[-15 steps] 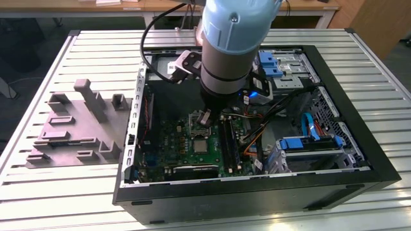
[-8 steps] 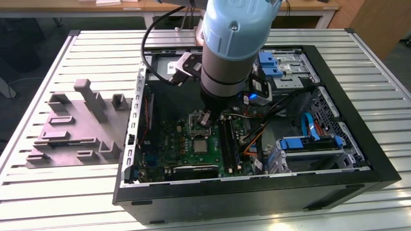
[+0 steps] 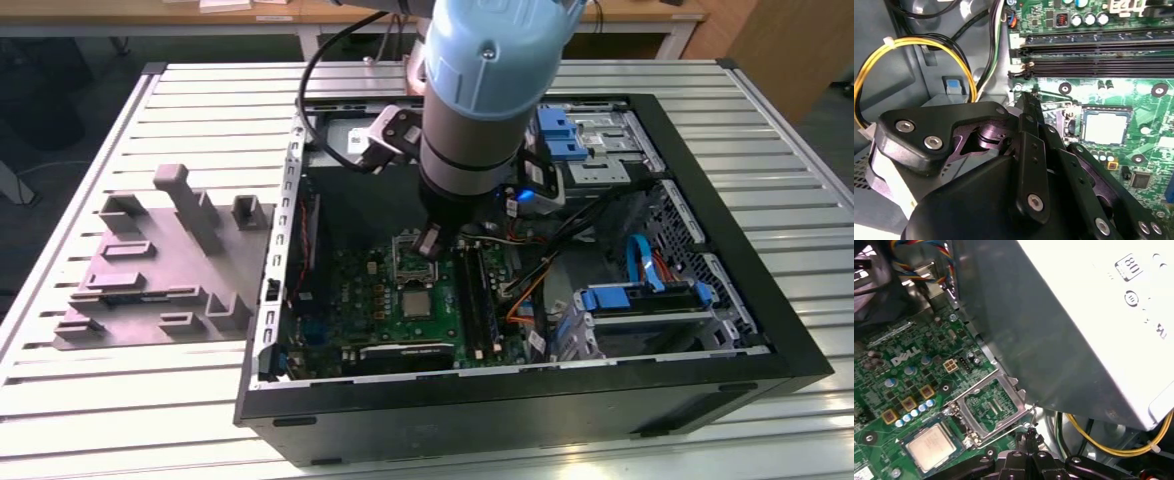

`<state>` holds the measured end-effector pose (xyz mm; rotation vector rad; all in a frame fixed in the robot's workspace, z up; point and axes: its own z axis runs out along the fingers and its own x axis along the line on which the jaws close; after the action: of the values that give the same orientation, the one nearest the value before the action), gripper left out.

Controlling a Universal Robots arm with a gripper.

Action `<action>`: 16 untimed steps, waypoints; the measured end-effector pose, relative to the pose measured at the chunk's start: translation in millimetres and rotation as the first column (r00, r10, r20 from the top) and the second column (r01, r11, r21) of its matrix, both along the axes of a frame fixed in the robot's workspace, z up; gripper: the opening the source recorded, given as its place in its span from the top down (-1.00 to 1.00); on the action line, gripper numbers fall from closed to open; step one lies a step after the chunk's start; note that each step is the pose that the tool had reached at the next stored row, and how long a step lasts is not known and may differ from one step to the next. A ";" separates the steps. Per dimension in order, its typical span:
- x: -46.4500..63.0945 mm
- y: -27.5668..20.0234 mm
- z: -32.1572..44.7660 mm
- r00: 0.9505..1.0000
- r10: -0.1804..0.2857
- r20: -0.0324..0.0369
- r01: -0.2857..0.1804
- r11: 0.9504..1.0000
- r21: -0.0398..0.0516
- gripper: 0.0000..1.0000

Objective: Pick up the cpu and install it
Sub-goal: 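Close the cpu cover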

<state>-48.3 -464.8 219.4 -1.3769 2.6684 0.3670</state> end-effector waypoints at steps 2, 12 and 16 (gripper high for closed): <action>0.6 2.1 -0.7 1.000 0.000 0.000 0.000 1.000 0.000 0.79; 2.9 8.6 -4.8 1.000 0.000 0.000 0.000 1.000 0.003 0.79; 3.5 9.0 -5.5 1.000 0.000 0.000 0.000 1.000 0.003 0.79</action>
<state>-44.8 -455.8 213.9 -1.3767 2.6664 0.3714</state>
